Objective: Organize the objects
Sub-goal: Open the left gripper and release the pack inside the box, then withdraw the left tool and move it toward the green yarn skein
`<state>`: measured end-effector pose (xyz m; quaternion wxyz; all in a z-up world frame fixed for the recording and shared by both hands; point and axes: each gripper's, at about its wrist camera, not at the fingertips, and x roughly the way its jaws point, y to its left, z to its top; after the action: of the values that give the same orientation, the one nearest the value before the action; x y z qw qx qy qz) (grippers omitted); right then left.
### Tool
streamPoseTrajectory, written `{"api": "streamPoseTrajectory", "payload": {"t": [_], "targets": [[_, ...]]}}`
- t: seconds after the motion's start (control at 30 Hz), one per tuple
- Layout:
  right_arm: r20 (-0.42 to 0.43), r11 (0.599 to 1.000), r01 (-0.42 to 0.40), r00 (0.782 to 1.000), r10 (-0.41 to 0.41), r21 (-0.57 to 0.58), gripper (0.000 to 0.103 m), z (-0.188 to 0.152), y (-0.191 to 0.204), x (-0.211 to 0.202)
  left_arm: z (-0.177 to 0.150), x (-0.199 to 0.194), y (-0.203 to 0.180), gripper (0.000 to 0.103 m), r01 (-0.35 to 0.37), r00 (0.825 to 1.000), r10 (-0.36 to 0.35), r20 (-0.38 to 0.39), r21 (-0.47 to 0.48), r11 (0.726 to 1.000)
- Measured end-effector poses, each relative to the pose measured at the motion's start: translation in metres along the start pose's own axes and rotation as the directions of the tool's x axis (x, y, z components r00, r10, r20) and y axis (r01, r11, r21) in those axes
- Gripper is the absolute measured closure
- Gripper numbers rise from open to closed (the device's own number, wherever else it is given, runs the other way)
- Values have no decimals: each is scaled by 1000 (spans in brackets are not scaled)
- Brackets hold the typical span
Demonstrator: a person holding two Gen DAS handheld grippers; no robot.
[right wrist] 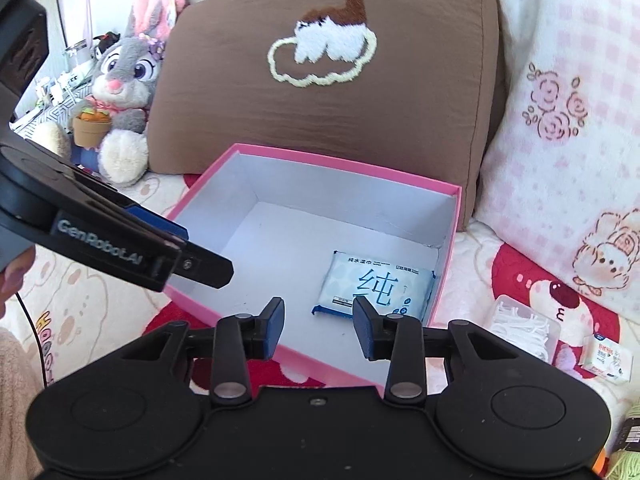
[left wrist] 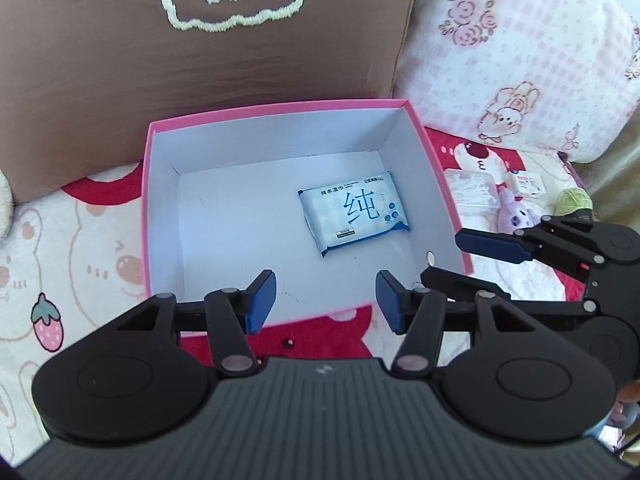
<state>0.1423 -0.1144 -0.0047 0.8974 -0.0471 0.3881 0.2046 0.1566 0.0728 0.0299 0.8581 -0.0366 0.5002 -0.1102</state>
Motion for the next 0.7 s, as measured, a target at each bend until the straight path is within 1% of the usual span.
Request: {"api": "streamPoseTrajectory", "payload": {"t": [0.03, 0.1, 0.13, 0.3, 0.4, 0.5, 0.57, 0.63, 0.7], "targets": [[0, 1000, -3, 1000, 3, -2, 60, 0, 1, -5, 0, -8, 0, 47, -2, 1000, 2, 8, -1, 1000], [0, 1000, -13, 1000, 13, -7, 60, 0, 4, -13, -1, -24, -3, 42, -7, 1000, 7, 26, 6, 1000], [2, 1000, -19, 1000, 19, -10, 59, 1, 5, -18, -3, -32, -4, 41, -7, 999, 7, 34, 12, 1000], [13, 999, -35, 999, 36, -21, 50, 0, 13, -44, -14, -59, -19, 37, -4, 999, 1, 48, 51, 999], [-1, 999, -40, 999, 40, -27, 50, -2, 19, -56, -22, -70, -26, 35, 14, 999, -16, 43, 62, 998], [-3, 998, -54, 999, 54, -17, 49, -5, 23, -68, -30, -82, -32, 35, 48, 998, -50, 32, 65, 997], [-5, 999, -46, 999, 46, -20, 48, -8, 26, -75, -37, -91, -37, 35, 66, 997, -68, 31, 68, 995], [-5, 999, -37, 999, 37, -32, 46, -11, 28, -83, -42, -99, -42, 34, 55, 997, -58, 44, 79, 995], [-10, 998, -41, 999, 41, -42, 41, -14, 30, -91, -48, -106, -46, 31, 31, 998, -36, 58, 87, 996]]}}
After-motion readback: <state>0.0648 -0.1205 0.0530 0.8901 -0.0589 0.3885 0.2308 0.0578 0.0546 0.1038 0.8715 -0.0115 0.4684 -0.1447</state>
